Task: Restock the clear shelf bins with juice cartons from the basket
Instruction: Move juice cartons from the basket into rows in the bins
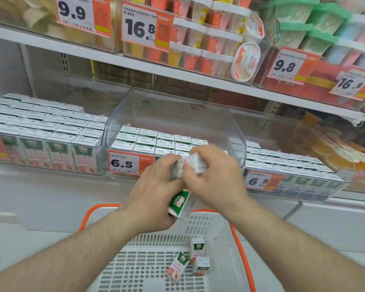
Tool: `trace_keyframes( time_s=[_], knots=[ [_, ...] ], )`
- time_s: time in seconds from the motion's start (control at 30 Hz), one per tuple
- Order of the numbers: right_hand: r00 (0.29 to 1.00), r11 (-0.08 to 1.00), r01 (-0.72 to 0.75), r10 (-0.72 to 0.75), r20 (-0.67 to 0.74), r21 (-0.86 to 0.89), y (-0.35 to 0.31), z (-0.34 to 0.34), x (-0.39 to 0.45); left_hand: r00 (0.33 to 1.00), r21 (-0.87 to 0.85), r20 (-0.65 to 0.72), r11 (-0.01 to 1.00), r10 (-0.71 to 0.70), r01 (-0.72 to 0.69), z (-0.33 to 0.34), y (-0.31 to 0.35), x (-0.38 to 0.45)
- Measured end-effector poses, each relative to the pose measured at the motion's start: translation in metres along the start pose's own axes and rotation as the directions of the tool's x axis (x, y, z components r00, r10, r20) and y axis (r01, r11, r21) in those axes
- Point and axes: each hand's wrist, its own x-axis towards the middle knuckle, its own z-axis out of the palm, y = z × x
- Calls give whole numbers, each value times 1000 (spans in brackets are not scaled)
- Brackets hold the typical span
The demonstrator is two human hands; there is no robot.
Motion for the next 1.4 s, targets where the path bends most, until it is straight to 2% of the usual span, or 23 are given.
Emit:
trace_keyframes(
  time_s=[0.1, 0.2, 0.27, 0.4, 0.6, 0.77, 0.9, 1.0, 1.03, 1.07, 1.1, 1.17, 1.2, 1.23, 1.3, 1.4],
  knots=[
    [995, 993, -31, 21, -96, -110, 13, -17, 39, 993, 141, 48, 985, -108, 101, -5, -10, 4],
    [987, 926, -151, 158, -9, -345, 36, -22, 83, 967, 261, 129, 949, -218, 179, -7, -20, 4],
    [973, 867, -178, 224, 46, -466, 51, -14, 101, 946, 308, 173, 927, -274, 212, -6, -22, 4],
    [899, 776, -195, 386, 207, -600, 66, 7, 122, 898, 371, 274, 899, -345, 233, -5, -22, 8],
    [710, 742, -249, 577, 404, -622, 78, 28, 128, 887, 313, 286, 910, -364, 272, -8, -21, 10],
    [585, 773, -276, 607, 538, -572, 80, 34, 131, 897, 257, 269, 924, -351, 284, -6, -24, 9],
    [546, 776, -265, 610, 575, -572, 87, 39, 125, 911, 223, 256, 937, -324, 270, -5, -25, 9],
    [495, 716, -243, 671, 551, -654, 89, 43, 126, 951, 114, 175, 965, -254, 236, -7, -26, 5],
    [507, 682, -228, 693, 513, -695, 86, 42, 127, 966, 54, 128, 974, -223, 218, -10, -26, 3],
    [567, 661, -184, 676, 471, -727, 81, 42, 127, 977, -14, 76, 979, -200, 202, -12, -25, 1],
    [670, 669, -128, 602, 433, -732, 75, 42, 127, 981, -84, 17, 977, -194, 195, -17, -25, 0],
    [905, 793, -45, 290, 311, -608, 49, 37, 122, 969, -230, -92, 952, -230, 204, -30, -26, -1],
    [956, 898, -54, 173, 238, -437, 32, 35, 116, 956, -291, -144, 935, -254, 205, -36, -28, -1],
    [970, 972, -76, 124, 209, -221, 14, 31, 107, 938, -343, -194, 915, -288, 210, -41, -31, -2],
    [968, 984, -135, 106, 226, 116, -19, 27, 88, 880, -437, -253, 859, -401, 266, -50, -37, -3],
    [941, 913, -202, 81, 329, 354, -61, 23, 62, 798, -533, -263, 771, -542, 347, -62, -48, -4]
  ],
)
